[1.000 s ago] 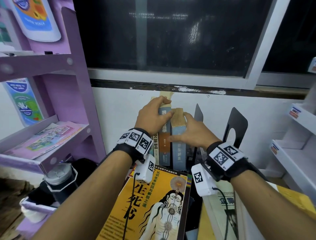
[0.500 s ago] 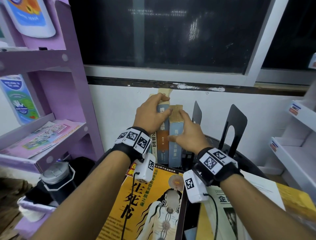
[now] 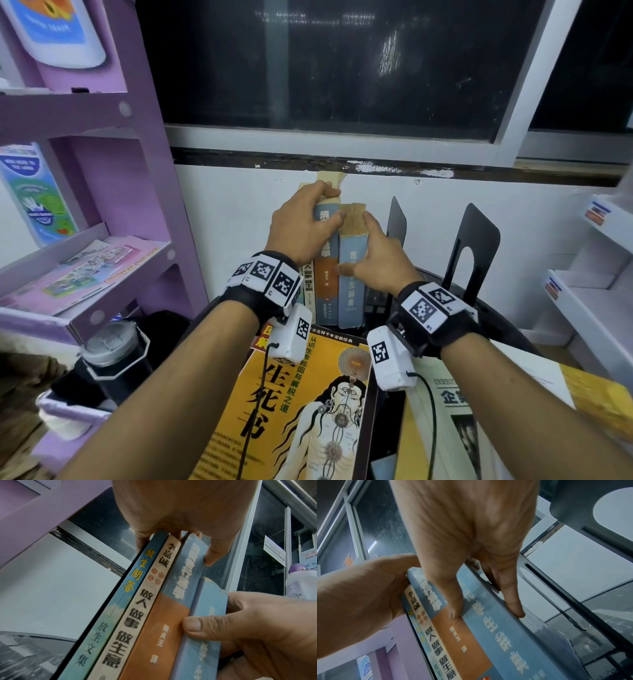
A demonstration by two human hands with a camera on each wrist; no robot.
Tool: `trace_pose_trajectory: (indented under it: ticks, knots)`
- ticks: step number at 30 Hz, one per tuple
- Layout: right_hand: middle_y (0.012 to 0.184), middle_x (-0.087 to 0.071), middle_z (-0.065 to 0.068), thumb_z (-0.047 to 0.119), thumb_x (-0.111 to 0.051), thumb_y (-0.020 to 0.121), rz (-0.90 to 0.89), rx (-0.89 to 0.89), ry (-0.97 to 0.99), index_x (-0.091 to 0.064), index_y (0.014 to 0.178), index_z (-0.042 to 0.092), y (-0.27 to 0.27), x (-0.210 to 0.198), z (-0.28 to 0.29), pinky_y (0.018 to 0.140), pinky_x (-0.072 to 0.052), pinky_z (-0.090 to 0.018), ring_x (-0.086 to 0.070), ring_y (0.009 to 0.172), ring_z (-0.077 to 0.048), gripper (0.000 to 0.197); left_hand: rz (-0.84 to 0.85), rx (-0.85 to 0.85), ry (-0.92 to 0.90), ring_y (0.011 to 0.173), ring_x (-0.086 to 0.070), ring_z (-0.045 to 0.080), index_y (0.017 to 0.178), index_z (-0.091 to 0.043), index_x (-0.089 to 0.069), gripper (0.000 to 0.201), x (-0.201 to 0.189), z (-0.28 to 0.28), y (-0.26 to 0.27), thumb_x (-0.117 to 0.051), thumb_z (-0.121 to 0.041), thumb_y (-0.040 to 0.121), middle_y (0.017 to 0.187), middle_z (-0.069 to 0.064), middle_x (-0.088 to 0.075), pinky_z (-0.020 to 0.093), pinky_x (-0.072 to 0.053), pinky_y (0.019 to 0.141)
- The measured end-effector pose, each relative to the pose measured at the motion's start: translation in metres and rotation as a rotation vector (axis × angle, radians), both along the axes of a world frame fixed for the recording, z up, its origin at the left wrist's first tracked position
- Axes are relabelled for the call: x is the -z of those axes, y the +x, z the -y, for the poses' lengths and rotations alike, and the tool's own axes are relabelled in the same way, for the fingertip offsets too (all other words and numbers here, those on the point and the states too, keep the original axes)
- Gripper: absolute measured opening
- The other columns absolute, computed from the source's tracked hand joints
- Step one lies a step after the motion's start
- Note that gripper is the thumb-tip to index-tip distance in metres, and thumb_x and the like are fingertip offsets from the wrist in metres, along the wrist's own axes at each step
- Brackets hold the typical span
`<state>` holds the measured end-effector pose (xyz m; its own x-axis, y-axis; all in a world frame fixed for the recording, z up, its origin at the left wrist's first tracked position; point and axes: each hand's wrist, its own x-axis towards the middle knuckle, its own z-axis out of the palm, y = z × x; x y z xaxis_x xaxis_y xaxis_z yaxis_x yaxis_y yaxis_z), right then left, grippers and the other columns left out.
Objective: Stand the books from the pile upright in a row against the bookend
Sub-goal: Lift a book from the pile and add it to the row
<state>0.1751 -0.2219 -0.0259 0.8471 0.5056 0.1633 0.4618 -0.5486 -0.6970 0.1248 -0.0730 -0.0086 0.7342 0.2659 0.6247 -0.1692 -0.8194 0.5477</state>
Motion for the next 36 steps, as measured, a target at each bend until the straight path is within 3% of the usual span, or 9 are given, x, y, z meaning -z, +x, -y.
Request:
trace_pose_trajectory:
  ticks: [2,7,12,17,23,26,30,36]
  knots:
    - [0.111,-0.048,-0.002,0.026,-0.083,0.076,-0.008,0.003,-0.003,-0.013,0.153,0.026,0.000,-0.002,0.000,0.081,-0.037,-0.023,-0.042,0.096,-0.012,0.105,-0.003,0.000,-0.001,0.100,-0.055,0.007,0.114,-0.028,-0.057,0.028,0.000,0.000,0.000,-0.061,-0.037,0.088,0.121,-0.011,-0.060,0.025,-0.038,0.079]
    - [0.101,-0.052,0.003,0.026,-0.088,0.069,0.031,0.022,0.056,-0.022,0.151,0.027,0.002,0.003,-0.002,0.080,-0.046,-0.023,-0.054,0.091,-0.015,0.105,-0.003,-0.003,0.007,0.104,-0.055,0.006,0.115,-0.029,-0.056,0.029,0.000,-0.001,0.000,-0.060,-0.038,0.088,0.126,-0.012,-0.058,0.023,-0.036,0.080]
    - [0.107,-0.048,0.002,0.028,-0.088,0.068,0.044,0.018,0.059,-0.018,0.153,0.030,0.004,0.007,0.000,0.087,-0.045,-0.026,-0.052,0.098,-0.015,0.110,0.004,0.007,0.011,0.098,-0.051,0.001,0.116,-0.029,-0.056,0.029,0.001,-0.001,0.001,-0.060,-0.038,0.089,0.124,-0.012,-0.058,0.022,-0.036,0.078]
    - [0.102,-0.048,0.005,0.029,-0.087,0.069,0.022,-0.003,0.057,-0.016,0.153,0.031,0.006,0.005,0.003,0.080,-0.043,-0.020,-0.050,0.094,-0.012,0.110,-0.003,0.011,0.017,0.102,-0.050,0.000,0.117,-0.029,-0.056,0.031,0.001,-0.002,0.001,-0.060,-0.039,0.089,0.127,-0.012,-0.057,0.021,-0.034,0.080]
    - [0.111,-0.057,0.001,0.036,-0.088,0.066,-0.007,-0.021,0.037,-0.013,0.152,0.032,0.008,0.005,0.003,0.093,-0.051,-0.034,-0.060,0.103,-0.020,0.114,-0.021,0.041,0.034,0.116,-0.052,0.010,0.123,-0.028,-0.054,0.035,0.001,-0.004,-0.001,-0.059,-0.040,0.090,0.134,-0.010,-0.054,0.026,-0.040,0.090]
    - [0.119,-0.056,-0.002,0.031,-0.087,0.070,-0.056,-0.034,0.037,-0.005,0.153,0.027,0.006,0.000,0.007,0.091,-0.047,-0.027,-0.055,0.101,-0.015,0.117,-0.044,0.064,0.064,0.122,-0.049,0.014,0.127,-0.027,-0.051,0.039,0.001,-0.006,-0.002,-0.058,-0.040,0.091,0.138,-0.008,-0.051,0.033,-0.041,0.098]
    - [0.134,-0.056,-0.007,0.025,-0.084,0.074,-0.093,-0.063,0.029,-0.005,0.153,0.025,0.001,-0.005,0.013,0.094,-0.051,-0.035,-0.060,0.102,-0.018,0.111,-0.081,0.096,0.066,0.126,-0.046,0.017,0.131,-0.025,-0.050,0.043,-0.001,-0.008,-0.003,-0.059,-0.035,0.090,0.139,-0.003,-0.049,0.040,-0.039,0.104]
    - [0.145,-0.046,-0.011,0.026,-0.081,0.078,-0.055,-0.051,-0.060,-0.010,0.154,0.023,-0.011,-0.015,0.026,0.093,-0.045,-0.029,-0.057,0.110,-0.021,0.104,-0.119,0.080,0.079,0.124,-0.047,0.019,0.131,-0.021,-0.049,0.054,-0.004,0.001,-0.014,-0.054,-0.043,0.082,0.136,0.000,-0.052,0.042,-0.039,0.104]
